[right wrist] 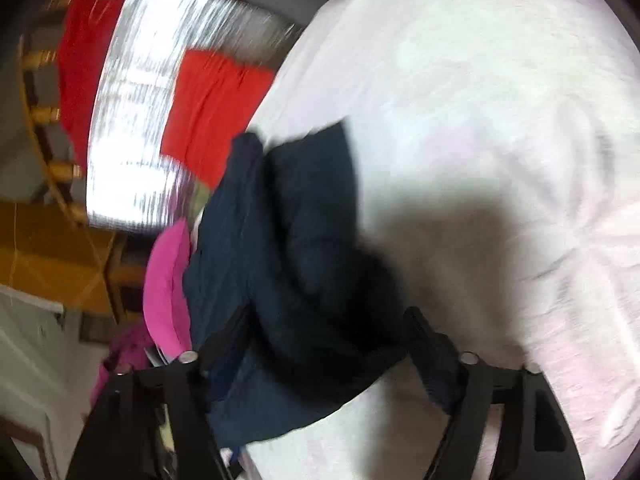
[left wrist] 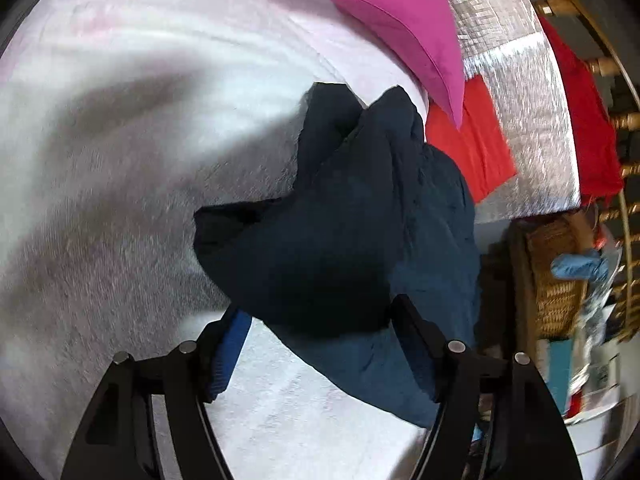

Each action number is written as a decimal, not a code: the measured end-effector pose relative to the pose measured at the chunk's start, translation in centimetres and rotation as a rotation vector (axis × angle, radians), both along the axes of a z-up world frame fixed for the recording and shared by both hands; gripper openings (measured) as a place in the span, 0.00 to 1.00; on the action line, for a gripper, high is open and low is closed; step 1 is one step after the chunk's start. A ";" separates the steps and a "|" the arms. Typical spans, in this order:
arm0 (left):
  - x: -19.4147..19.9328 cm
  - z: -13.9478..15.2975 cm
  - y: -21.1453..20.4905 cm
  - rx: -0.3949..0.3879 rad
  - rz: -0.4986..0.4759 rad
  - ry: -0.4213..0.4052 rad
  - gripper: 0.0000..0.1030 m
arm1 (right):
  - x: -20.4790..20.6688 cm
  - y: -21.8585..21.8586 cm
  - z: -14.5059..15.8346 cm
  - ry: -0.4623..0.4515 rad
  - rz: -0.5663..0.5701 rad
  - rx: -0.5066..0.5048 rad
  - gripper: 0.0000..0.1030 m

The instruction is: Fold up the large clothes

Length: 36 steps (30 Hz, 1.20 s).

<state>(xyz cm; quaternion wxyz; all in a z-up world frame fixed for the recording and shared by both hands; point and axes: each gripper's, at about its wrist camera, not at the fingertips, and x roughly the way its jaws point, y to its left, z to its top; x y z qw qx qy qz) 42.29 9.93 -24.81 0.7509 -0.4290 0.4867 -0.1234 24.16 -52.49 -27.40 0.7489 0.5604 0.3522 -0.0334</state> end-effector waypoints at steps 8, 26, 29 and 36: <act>0.9 0.5 -1.1 0.022 0.003 -0.062 0.47 | 1.2 1.3 0.6 -0.037 0.044 -0.054 0.46; 1.1 2.8 1.1 0.219 0.009 -0.066 0.65 | -1.6 -1.4 4.9 0.023 -0.036 -0.264 0.70; 1.6 3.9 1.7 0.323 0.058 -0.121 0.68 | -0.8 -3.1 4.1 -0.001 -0.033 -0.194 0.72; 4.3 3.2 -0.9 0.274 -0.065 -0.156 0.78 | 4.5 -3.8 1.1 -0.026 0.063 -0.051 0.75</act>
